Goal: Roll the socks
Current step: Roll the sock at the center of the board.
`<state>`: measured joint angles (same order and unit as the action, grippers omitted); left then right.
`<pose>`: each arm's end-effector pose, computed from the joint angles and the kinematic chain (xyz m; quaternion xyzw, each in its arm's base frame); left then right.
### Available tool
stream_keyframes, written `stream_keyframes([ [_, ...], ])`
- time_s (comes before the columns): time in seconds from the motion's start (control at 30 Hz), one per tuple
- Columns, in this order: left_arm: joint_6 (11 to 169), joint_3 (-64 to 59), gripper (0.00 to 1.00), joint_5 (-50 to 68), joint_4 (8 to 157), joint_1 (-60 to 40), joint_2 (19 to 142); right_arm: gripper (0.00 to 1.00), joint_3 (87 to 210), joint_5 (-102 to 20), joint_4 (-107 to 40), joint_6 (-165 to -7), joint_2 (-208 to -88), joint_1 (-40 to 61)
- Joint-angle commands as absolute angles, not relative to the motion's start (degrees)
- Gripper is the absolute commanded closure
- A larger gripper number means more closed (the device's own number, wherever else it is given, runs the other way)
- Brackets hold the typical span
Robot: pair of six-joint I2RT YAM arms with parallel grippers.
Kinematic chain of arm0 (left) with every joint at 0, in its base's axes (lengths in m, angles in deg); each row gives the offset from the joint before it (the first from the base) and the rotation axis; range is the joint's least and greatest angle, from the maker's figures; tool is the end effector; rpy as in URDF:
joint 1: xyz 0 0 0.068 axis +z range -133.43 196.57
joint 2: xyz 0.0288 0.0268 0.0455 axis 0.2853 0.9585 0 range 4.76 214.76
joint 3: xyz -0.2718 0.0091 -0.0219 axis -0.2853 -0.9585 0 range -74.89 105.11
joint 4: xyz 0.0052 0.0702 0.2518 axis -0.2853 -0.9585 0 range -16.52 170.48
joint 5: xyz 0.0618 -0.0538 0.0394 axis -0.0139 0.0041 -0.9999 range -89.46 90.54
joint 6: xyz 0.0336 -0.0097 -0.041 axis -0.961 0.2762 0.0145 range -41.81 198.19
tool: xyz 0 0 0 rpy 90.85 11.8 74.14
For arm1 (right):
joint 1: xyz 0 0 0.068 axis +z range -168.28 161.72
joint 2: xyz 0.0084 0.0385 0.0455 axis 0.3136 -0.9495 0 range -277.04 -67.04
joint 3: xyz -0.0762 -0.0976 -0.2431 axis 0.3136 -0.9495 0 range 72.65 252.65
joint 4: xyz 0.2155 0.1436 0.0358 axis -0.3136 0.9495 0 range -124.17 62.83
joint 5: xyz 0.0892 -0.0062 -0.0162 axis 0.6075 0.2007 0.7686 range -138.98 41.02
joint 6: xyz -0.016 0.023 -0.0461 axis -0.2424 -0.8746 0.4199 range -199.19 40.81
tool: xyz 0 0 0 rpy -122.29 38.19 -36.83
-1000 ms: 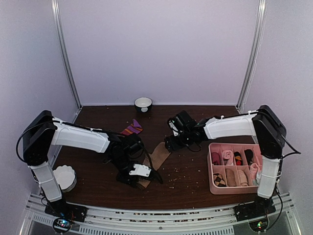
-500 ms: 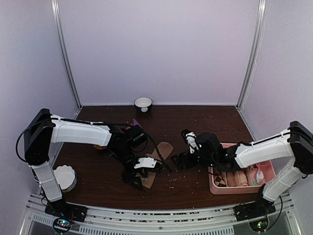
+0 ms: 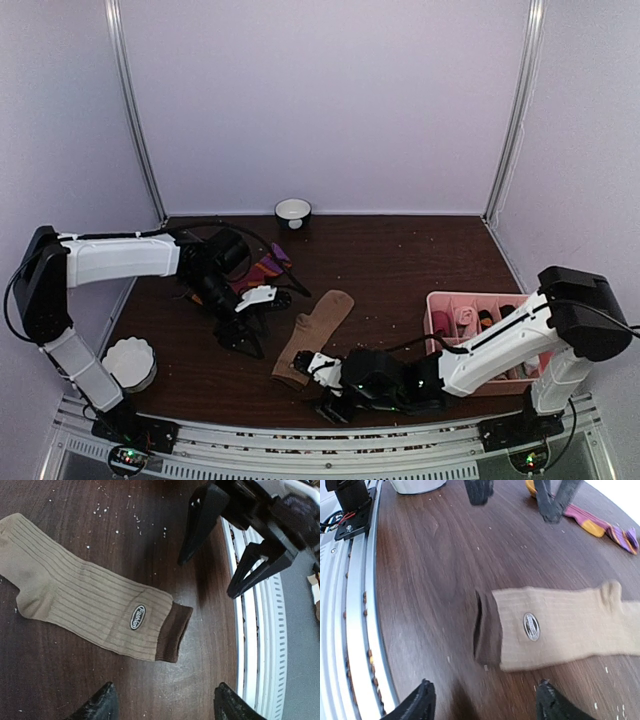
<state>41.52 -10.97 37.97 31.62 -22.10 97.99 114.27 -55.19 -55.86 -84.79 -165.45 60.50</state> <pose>0.2197 -0.2037 0.2095 0.6019 0.7255 -0.3208 0.0920 0.0684 0.3254 0.1397 -0.5081 0.7263 0.2735 0.3734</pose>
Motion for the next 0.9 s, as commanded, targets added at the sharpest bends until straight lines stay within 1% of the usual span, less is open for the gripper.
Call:
stream_keyframes([
  [0.0, 42.1, -13.5, 0.33, 38.7, 33.0, -21.8, 95.8, 0.35, 122.3, -57.1, -55.4, -78.6, -172.1, 60.9],
  [0.13, 41.0, -14.9, 0.33, 38.8, 32.0, -20.6, 94.7, 0.42, 127.1, -58.8, -53.9, -75.8, -176.2, 60.8],
  [0.2, 40.5, -15.3, 0.33, 38.8, 31.7, -19.8, 94.2, 0.47, 128.4, -58.5, -52.6, -75.2, -177.5, 60.8],
  [0.57, 39.2, -14.8, 0.33, 37.6, 29.4, -17.6, 93.2, 0.65, 128.8, -56.9, -50.6, -76.6, -180.9, 60.8],
  [0.67, 38.9, -14.8, 0.33, 37.1, 28.9, -17.5, 92.6, 0.77, 128.8, -56.6, -50.4, -77.8, -181.4, 60.3],
  [0.8, 37.4, -16.2, 0.34, 36.9, 28.9, -17.5, 91.8, 0.96, 128.7, -54.1, -50.2, -79.7, -180.9, 59.2],
  [0.83, 37.0, -16.8, 0.34, 36.8, 29.3, -17.6, 91.6, 0.99, 128.7, -53.4, -50.0, -80.3, -180.7, 58.8],
  [0.87, 36.8, -17.6, 0.34, 36.7, 30.0, -17.7, 91.2, 1.0, 128.5, -52.4, -49.9, -81.1, -180.4, 58.4],
])
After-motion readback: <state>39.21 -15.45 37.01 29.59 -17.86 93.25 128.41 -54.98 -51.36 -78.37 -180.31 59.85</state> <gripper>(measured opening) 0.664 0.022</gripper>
